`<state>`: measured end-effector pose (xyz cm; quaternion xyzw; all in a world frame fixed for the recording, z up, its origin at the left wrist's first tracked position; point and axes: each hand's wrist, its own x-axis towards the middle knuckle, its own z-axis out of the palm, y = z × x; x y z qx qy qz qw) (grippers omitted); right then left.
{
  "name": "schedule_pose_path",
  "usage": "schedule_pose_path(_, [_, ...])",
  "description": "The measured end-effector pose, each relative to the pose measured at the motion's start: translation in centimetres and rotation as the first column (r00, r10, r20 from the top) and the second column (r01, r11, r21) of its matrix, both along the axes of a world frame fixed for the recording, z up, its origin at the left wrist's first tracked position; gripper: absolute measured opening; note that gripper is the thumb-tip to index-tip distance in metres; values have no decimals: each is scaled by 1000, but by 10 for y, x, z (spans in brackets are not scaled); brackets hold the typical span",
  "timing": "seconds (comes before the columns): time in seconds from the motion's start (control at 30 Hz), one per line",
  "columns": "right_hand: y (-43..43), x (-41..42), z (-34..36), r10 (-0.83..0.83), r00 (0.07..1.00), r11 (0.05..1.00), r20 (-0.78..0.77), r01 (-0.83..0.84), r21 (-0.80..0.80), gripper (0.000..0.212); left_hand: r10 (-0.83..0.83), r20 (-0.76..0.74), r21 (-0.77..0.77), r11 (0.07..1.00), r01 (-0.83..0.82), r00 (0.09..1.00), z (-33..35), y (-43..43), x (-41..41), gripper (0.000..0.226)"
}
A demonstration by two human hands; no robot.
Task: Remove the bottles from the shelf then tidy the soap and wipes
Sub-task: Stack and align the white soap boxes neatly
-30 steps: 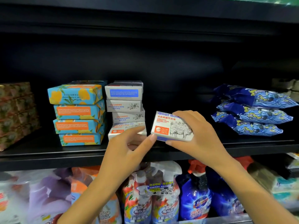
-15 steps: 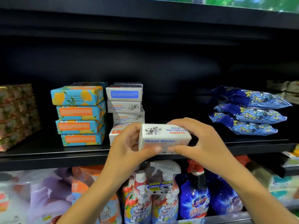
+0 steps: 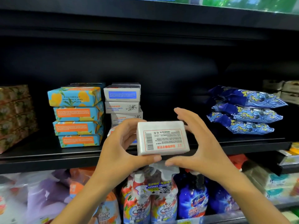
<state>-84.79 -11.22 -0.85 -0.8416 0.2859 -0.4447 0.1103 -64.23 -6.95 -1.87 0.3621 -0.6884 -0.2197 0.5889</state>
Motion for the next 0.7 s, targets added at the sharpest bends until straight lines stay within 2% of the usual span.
schedule_pose_path(0.03, [1,0,2,22,998,989,58,-30,142,93,2,21,-22,1000,-1,1000,-1,0,1,65])
schedule_pose_path(0.1, [-1,0,6,56,984,941,167,-108,319,86,-5,54,-49,999,8,999,-2,-2,0,65])
schedule_pose_path(0.2, [-4,-1,13,74,984,923,162,-130,363,70,-6,91,-74,997,13,996,-5,-5,-2,66])
schedule_pose_path(0.27, [0,0,17,92,981,946,170,-140,293,55,7,124,-98,995,6,992,-6,-6,-2,67])
schedule_pose_path(0.33, [4,0,16,75,983,987,167,-96,125,47,37,157,-93,995,-23,987,-7,-5,0,77])
schedule_pose_path(0.43, [6,2,9,27,996,966,81,-5,-260,41,-5,64,66,998,0,998,-7,-4,1,95])
schedule_pose_path(0.5, [4,5,2,42,998,917,45,-21,-398,47,-53,-37,177,982,59,998,-7,-5,-1,94])
schedule_pose_path(0.6, [-2,9,-6,42,999,908,29,-26,-418,48,-93,-79,183,977,106,993,-7,-7,-3,68])
schedule_pose_path(0.7, [-6,3,-9,46,999,952,-29,-52,-303,48,-70,-62,118,990,77,996,-9,-7,-3,60])
